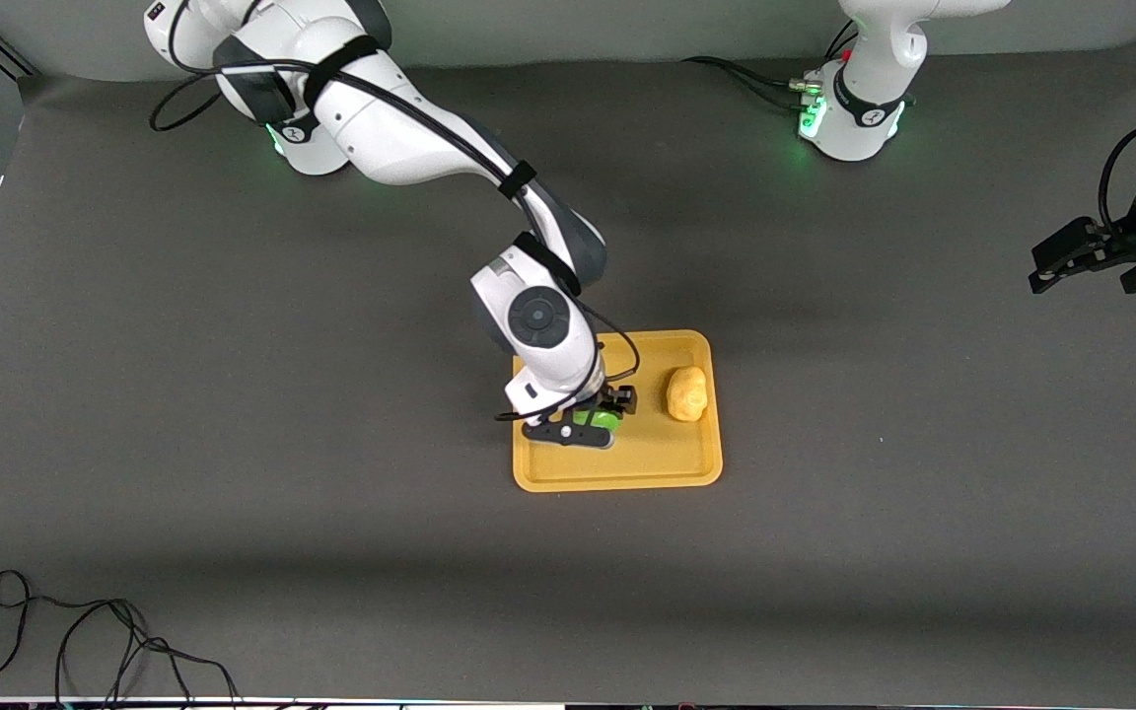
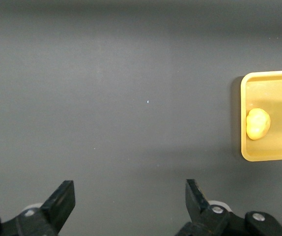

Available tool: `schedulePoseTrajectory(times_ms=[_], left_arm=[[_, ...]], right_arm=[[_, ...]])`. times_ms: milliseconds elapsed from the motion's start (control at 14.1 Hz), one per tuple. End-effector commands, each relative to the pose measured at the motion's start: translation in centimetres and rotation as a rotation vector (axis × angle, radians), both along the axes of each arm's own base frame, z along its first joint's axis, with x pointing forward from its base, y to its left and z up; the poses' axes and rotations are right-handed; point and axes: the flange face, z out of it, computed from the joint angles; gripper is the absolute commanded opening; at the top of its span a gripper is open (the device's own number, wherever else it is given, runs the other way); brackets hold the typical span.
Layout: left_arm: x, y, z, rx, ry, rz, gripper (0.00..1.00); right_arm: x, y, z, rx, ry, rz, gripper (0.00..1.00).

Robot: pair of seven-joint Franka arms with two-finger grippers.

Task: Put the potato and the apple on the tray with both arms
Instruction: 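Carry the apple with the right gripper onto the tray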

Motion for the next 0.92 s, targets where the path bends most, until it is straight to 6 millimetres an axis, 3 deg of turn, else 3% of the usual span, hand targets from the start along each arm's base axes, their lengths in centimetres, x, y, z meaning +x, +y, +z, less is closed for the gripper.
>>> schedulePoseTrajectory(times_ms=[0, 569, 640, 853], left_arm=[[-0.3, -0.6, 0.7, -0.008, 0.003, -0.025, 1.0], [-0.3, -0.6, 0.6, -0.008, 0.004, -0.025, 1.0], [-0.3, -0.6, 0.6, -0.008, 0.004, -0.025, 1.0], [-0.3, -0.6, 0.6, -0.01, 0.004, -0.025, 1.0]], right_arm=[[0.0, 0.9, 0.1, 0.003, -0.008, -0.01, 0.42], [-0.7, 0.3, -1.4, -0.036, 0.037, -0.027, 0.48], [-0.8, 0.3, -1.6, -0.037, 0.038, -0.024, 0.51], [-0.8, 0.3, -1.7, -0.035, 0.044, -0.043, 0.73]])
